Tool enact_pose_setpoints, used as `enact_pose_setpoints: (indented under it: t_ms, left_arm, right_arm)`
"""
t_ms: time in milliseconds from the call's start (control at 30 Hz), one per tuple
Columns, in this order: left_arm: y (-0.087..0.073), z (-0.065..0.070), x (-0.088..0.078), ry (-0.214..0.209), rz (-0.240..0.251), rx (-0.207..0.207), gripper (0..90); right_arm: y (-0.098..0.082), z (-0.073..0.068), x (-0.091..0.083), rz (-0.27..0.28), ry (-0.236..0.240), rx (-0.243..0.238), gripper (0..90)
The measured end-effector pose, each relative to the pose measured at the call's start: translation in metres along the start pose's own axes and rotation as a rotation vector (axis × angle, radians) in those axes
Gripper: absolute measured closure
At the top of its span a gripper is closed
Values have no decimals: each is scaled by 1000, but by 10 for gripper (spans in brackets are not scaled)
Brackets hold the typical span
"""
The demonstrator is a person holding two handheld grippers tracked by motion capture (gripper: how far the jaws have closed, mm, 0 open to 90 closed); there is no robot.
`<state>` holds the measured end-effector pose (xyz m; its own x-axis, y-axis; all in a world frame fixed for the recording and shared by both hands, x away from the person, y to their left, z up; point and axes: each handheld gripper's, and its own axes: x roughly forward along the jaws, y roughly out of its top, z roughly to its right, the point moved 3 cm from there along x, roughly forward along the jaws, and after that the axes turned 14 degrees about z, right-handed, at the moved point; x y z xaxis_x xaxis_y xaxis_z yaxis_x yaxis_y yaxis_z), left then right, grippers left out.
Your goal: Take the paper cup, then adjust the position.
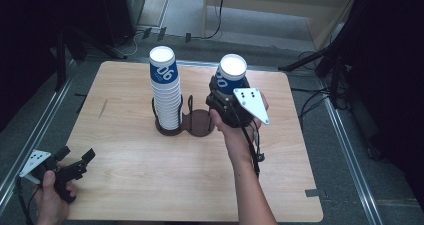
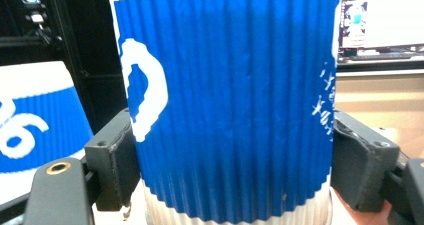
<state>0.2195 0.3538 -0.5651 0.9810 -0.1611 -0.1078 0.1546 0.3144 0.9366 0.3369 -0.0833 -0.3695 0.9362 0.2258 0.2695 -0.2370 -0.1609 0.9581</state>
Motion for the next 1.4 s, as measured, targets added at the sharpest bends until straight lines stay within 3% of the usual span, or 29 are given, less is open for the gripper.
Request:
enact_pose_setpoints:
  t_ms: [367,667,1100,1400]
  left_arm:
    - [0,0,0,1,2,0,0]
    - [0,0,0,1,4,-4,0]
    - [1,1,1,-3,12,5,0]
    - [3,5,2,-2,18,56,0]
  right_arm:
    - [-27,19,-24,-42,-20,-6,193]
    - [-37,32,-42,-56,-39,-22,193]
    - [-61,58,-86,-98,-70,-18,193]
    - [-80,67,-105,-127,-85,-22,192]
